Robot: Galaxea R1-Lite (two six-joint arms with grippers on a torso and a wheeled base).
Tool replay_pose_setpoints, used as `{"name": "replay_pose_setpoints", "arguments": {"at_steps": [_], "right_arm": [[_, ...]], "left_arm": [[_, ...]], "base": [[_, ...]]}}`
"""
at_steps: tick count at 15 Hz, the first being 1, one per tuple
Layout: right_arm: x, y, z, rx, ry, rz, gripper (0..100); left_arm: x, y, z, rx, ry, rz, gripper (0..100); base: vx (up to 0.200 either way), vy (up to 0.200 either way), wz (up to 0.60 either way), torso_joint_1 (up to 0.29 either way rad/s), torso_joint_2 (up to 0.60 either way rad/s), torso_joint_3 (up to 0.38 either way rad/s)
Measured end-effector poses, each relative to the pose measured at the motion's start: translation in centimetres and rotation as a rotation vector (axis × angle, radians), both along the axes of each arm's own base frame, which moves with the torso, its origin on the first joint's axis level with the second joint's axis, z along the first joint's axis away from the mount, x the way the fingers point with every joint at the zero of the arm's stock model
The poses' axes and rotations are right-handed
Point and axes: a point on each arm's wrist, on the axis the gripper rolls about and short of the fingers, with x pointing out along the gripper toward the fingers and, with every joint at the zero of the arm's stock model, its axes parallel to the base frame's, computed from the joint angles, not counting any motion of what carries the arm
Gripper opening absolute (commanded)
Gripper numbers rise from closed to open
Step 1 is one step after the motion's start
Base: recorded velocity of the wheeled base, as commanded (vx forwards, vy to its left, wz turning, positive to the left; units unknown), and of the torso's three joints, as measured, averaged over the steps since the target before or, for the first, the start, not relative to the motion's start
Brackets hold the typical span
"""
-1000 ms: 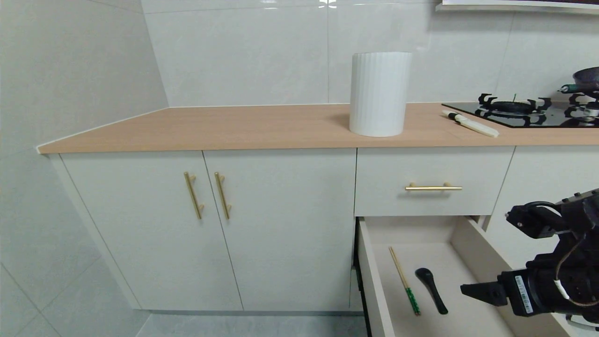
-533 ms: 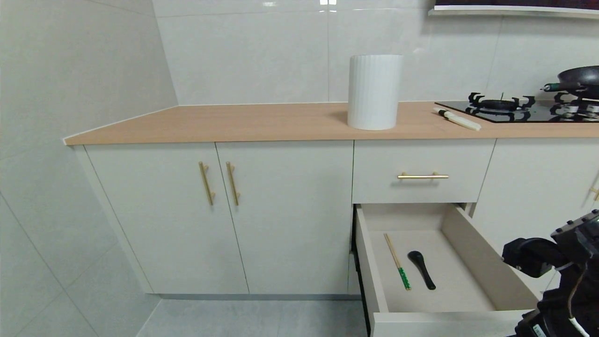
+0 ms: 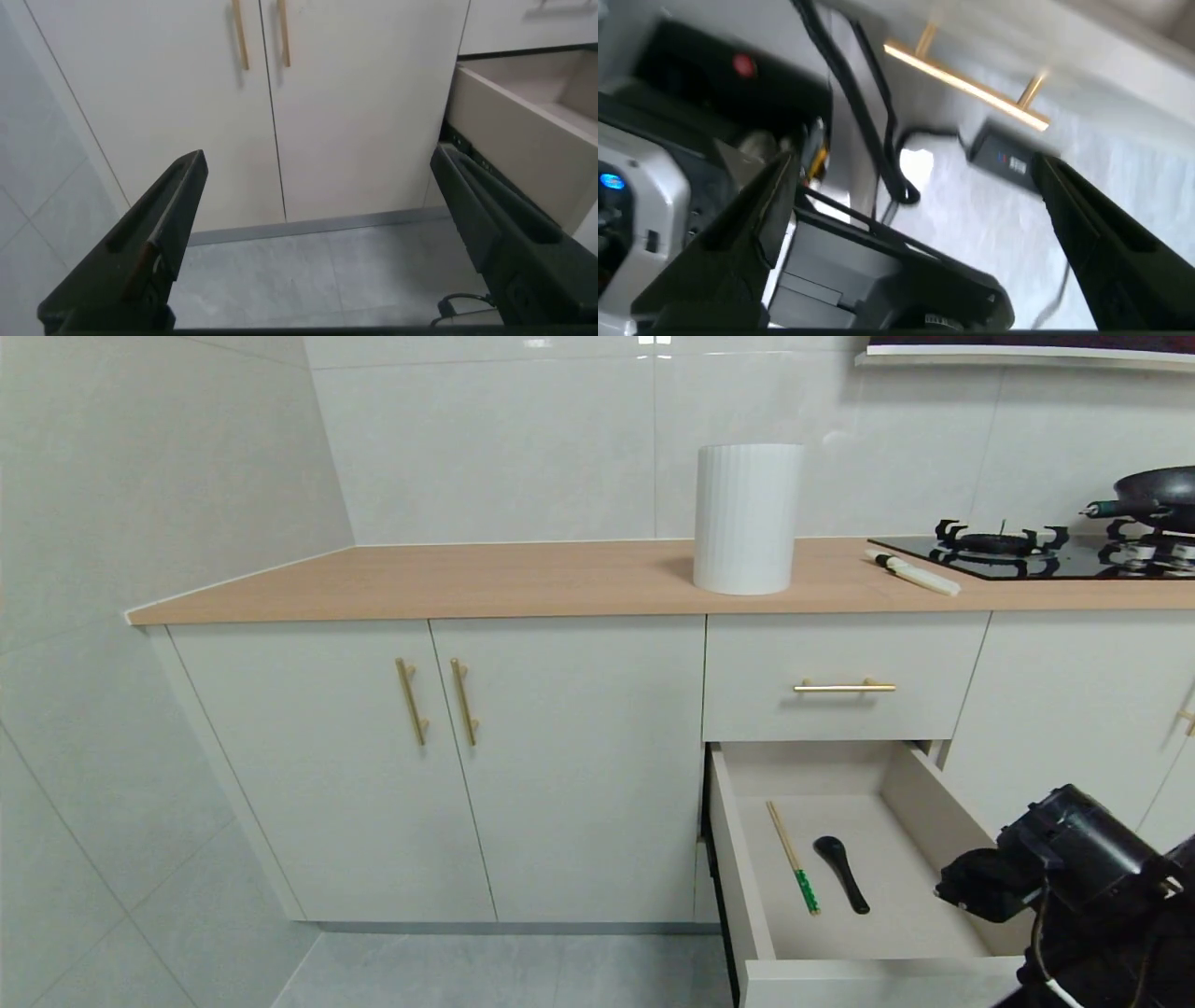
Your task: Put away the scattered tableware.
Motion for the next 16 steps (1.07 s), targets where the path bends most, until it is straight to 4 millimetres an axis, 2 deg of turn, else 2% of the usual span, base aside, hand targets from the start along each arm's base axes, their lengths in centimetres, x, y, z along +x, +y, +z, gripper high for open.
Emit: {"name": "replay_pose_setpoints", "arguments": {"at_steps": [8,16], "right_arm": [[4.3,0.7,-3.8,-0.065,-0.055,-0.233,100],[6.6,0.4,-5.2,-0.056,-0.125,-0.337,100]], "left_arm": [[0.0,0.0,0.0,0.000,-0.001,0.000,100],[0.0,0.0,0.0,0.000,-0.001,0.000,100]], "base": [[0.000,0.000,0.00,0.000,0.00,0.000],[0.000,0.000,0.00,0.000,0.00,0.000]]}}
